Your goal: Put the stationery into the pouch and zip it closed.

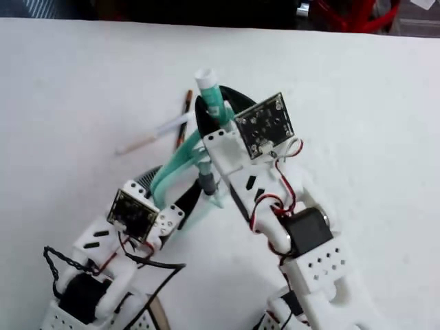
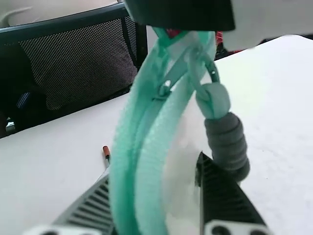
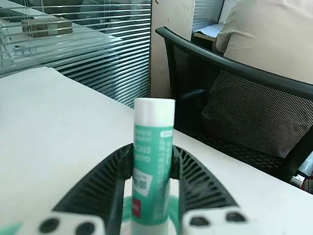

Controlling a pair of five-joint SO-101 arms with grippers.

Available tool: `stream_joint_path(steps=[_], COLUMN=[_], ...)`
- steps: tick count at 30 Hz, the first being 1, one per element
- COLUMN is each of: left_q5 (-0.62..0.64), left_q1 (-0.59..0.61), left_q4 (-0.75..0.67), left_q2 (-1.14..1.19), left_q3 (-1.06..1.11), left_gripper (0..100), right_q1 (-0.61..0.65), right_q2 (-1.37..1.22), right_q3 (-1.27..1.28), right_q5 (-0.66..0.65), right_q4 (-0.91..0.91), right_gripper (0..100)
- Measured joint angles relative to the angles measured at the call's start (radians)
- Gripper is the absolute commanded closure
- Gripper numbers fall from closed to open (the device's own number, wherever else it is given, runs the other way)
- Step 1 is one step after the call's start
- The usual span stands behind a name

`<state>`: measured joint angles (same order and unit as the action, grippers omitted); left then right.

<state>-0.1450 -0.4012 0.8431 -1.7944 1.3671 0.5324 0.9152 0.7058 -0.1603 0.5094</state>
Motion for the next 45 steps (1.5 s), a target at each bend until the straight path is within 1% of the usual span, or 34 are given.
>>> stream_joint_path(steps=[8, 13, 18, 27, 30, 31, 33, 35, 37, 45], left_q5=[0.0, 0.0, 0.0, 0.0, 0.0, 0.0, 0.012, 0.048, 0.064, 0.072], left_q1=[0.0, -0.002, -0.002, -0.002, -0.002, -0.002, -0.002, -0.002, -0.002, 0.002], left_q4=[0.0, 0.0, 0.0, 0.0, 0.0, 0.0, 0.0, 0.0, 0.0, 0.0], left_q2=[0.0, 0.0, -0.008, -0.009, -0.009, -0.009, -0.009, -0.008, -0.008, -0.006], left_q3=[0.0, 0.0, 0.006, 0.006, 0.006, 0.006, 0.006, 0.006, 0.006, 0.006], left_gripper=[82, 82, 82, 82, 82, 82, 82, 82, 82, 82], right_q1=[0.0, -0.005, -0.005, 0.012, 0.049, 0.06, 0.071, 0.072, 0.066, 0.044], right_q2=[0.035, 0.206, 0.333, 0.328, 0.301, 0.287, 0.267, 0.261, 0.261, 0.261], right_q3=[0.005, 0.049, 0.126, 0.138, 0.138, 0.138, 0.138, 0.138, 0.138, 0.138], right_q5=[0.003, 0.115, 0.11, 0.103, 0.046, 0.026, 0.018, 0.032, 0.052, 0.08], right_q4=[0.021, 0.097, 0.103, 0.103, 0.106, 0.106, 0.106, 0.106, 0.106, 0.106], right_gripper=[98.1, 98.1, 98.1, 98.1, 97.7, 96.1, 89.1, 80.9, 76.2, 75.8])
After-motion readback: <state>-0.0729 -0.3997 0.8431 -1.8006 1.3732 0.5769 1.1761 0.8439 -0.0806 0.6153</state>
